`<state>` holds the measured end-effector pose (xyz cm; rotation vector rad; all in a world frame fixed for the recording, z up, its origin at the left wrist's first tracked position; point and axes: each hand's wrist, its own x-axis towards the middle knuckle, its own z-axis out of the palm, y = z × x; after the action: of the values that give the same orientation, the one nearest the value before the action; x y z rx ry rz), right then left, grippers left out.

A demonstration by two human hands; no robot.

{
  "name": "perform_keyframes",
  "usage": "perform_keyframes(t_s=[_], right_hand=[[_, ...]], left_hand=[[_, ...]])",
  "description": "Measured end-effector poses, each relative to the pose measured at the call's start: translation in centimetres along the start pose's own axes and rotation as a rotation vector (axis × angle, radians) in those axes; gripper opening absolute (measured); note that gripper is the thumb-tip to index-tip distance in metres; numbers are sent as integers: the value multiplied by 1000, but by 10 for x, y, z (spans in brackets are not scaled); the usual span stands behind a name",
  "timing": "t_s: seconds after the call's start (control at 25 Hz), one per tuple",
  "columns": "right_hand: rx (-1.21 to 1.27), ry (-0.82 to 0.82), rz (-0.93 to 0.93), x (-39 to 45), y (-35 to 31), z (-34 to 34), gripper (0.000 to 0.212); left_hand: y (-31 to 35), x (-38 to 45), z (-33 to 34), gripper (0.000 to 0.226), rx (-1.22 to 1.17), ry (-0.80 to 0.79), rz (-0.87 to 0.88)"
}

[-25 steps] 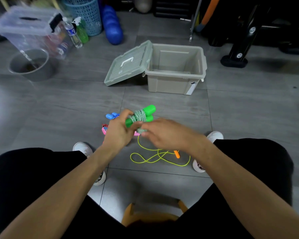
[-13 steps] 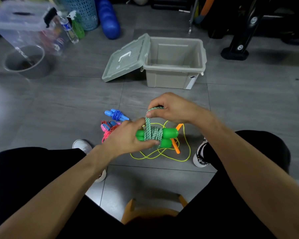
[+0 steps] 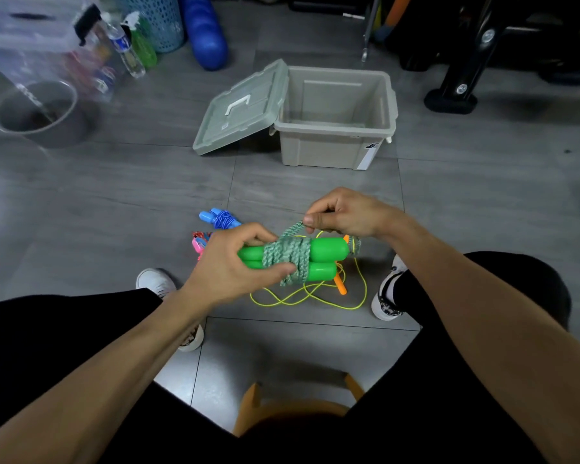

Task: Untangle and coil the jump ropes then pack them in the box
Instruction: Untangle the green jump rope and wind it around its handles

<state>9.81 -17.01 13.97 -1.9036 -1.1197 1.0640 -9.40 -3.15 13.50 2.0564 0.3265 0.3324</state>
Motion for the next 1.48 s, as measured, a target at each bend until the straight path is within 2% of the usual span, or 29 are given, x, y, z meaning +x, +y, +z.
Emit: perform_keyframes(t_s=[0.12,0.16,0.2,0.32,0.44,0.56,0.68,0.8,0.88,1.0,1.12,1.24,1.36,1.48], right_hand=[[74,44,-14,0,7,6,27],[65,75,0,0,8,8,23],[73,97,5,1,9,10,19],[4,185,-5,-3,-6,21,24],[-247,166,-3,-4,-22,38,29],[-480,145,112,-7,-29,48,34],[-587,208,207,-18,-38,43,31],[-593,374,160,-24,-44,35,33],[-468,522,113,-25,-46,31,29],[-183,728,39,-24,-44,30,20],[20,846,7,-23,-47,31,16],[105,812,-31,-23,-50,33,9],[91,719,-27,-24,-47,31,8],[50,688,22,-24,-45,28,7]], left_hand=[[9,3,-3,20,-421,37,-282],[12,4,-3,18,-528,77,-355],[14,7,-2,20,-631,142,-422],[14,22,1,28,-852,387,-619],[5,34,7,31,-741,506,-652],[7,32,18,40,-442,457,-536],[12,32,20,40,-147,428,-416],[8,31,20,42,10,414,-355],[8,31,21,40,-13,409,-376],[8,33,24,35,-181,350,-455],[9,34,26,40,-276,321,-500],[15,36,24,46,-333,301,-514],[12,38,17,42,-337,178,-553],[9,38,12,49,-388,50,-627]])
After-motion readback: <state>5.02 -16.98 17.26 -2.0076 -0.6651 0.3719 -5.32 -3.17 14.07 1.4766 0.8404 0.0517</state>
